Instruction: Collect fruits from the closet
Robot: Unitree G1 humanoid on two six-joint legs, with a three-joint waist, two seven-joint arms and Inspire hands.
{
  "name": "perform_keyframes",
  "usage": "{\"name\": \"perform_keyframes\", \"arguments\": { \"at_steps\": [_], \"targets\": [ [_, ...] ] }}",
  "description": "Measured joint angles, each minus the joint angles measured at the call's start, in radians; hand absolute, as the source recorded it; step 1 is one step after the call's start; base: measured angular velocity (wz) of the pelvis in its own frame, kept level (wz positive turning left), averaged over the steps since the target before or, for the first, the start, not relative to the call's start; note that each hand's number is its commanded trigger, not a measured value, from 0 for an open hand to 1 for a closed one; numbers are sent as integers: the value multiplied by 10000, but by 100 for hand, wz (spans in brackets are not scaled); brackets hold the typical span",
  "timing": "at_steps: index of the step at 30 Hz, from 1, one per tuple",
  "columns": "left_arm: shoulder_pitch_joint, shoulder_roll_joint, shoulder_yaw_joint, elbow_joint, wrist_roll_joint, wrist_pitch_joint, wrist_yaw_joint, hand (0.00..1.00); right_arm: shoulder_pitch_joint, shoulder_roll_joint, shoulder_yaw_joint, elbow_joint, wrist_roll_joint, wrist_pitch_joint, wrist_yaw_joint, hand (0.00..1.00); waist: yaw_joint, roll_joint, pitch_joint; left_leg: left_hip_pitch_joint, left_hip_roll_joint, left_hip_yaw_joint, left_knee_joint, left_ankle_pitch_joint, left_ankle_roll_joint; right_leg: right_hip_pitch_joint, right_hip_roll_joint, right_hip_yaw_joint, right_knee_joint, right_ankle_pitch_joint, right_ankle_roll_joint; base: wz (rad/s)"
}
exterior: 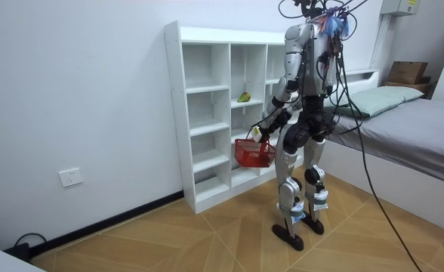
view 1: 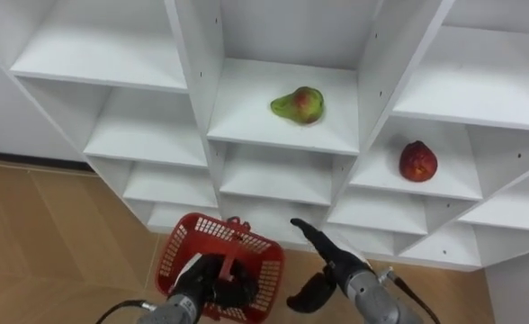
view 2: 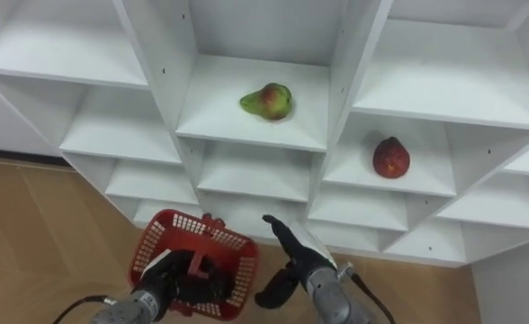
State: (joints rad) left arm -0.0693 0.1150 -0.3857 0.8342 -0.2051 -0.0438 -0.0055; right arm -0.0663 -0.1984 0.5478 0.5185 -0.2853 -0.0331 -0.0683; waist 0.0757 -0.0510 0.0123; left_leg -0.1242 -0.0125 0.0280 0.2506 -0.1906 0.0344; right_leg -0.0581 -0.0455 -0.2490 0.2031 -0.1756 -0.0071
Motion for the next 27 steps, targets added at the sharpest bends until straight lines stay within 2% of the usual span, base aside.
{"name": "perform_keyframes", "arguments": {
  "at_steps": [5, 8, 10, 13, 17, 20, 22, 27],
  "targets": [
    [2, -165, 295, 15, -255, -40, 408, 100, 43, -15, -1, -460, -283, -2, -59, 0, 163, -120, 25, 222, 1, -26, -16, 0, -1, 228, 6, -1, -7, 0, 0, 2],
    [3, -149, 315, 36, -897, -44, 638, 100, 107, 14, 94, -607, -381, 2, -93, 0, 182, -204, 61, 330, 4, -51, -121, 0, -1, 307, 13, -19, 0, 0, 0, 0],
    [4, -113, 311, 66, -1195, -40, 772, 100, 126, 9, 208, -705, -415, 20, -156, 0, 186, -304, 51, 322, -1, -70, -130, -1, -2, 312, 23, -19, 1, 0, -1, 0],
    [6, -114, 310, 56, -1191, -13, 937, 100, 149, -25, 204, -1224, -801, 202, -170, 0, 173, -342, 50, 297, -1, -68, -128, -1, -2, 288, 24, -6, -1, 3, 1, 0],
    [5, -77, 331, -18, -1176, 6, 1110, 100, 156, -25, 206, -2329, -1439, 302, -185, 0, 198, -447, -16, 405, -4, -57, -125, 5, -11, 347, 46, 75, -13, 3, 1, 0],
    [8, -64, 320, 11, -1174, 5, 1114, 100, 155, -53, 210, -2767, -1556, 302, -207, 0, 332, -539, -13, 706, -4, -60, -193, 4, -11, 599, 76, 316, -63, 3, 2, -3],
    [9, -31, 381, 14, -1171, -9, 1115, 100, 150, -64, 208, -3063, -1545, 302, -212, 0, 417, -702, 12, 822, 0, -56, -239, 4, -13, 752, 104, 514, -205, 3, 2, -2],
    [17, -37, 495, 21, -1145, -7, 1120, 100, 65, -72, 200, -3528, -1585, 303, -275, 0, 418, -853, 22, 821, 3, -30, -260, 1, -16, 768, 109, 539, -175, 4, 3, 2]
  ]
}}
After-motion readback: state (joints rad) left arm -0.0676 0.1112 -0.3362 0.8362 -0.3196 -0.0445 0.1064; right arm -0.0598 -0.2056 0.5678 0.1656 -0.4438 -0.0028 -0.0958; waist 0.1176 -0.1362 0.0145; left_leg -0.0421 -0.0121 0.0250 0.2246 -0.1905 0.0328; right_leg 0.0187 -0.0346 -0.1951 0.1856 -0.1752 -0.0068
